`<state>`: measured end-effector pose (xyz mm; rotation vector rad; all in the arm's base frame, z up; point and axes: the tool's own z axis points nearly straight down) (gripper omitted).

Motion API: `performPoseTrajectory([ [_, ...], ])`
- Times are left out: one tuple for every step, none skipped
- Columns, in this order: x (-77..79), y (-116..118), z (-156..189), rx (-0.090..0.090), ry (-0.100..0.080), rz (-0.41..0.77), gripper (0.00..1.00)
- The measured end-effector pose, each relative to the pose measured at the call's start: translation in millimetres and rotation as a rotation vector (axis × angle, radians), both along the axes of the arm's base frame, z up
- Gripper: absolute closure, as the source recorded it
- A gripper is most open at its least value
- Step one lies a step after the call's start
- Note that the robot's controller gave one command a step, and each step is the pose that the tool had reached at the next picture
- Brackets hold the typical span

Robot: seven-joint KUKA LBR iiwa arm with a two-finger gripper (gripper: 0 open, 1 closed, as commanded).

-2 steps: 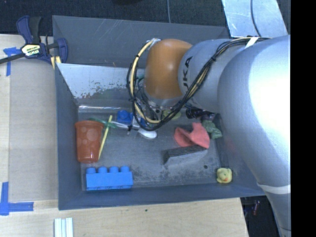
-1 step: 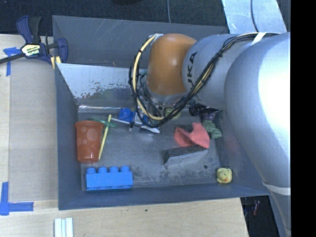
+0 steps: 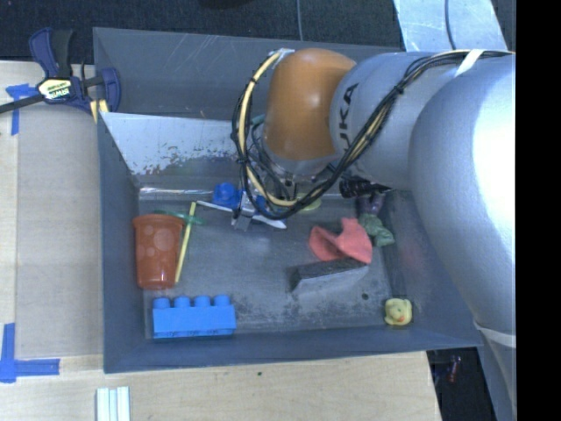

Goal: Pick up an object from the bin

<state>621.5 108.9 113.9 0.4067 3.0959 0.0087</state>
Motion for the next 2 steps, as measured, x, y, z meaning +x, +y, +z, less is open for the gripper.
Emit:
performPoseTrajectory([
  [-2.6,-0.9,24.0,-0.001,0.010,-0.001,1.00],
  [-1.5,-1.2,61.0,-0.001,0.007,0.000,1.00],
])
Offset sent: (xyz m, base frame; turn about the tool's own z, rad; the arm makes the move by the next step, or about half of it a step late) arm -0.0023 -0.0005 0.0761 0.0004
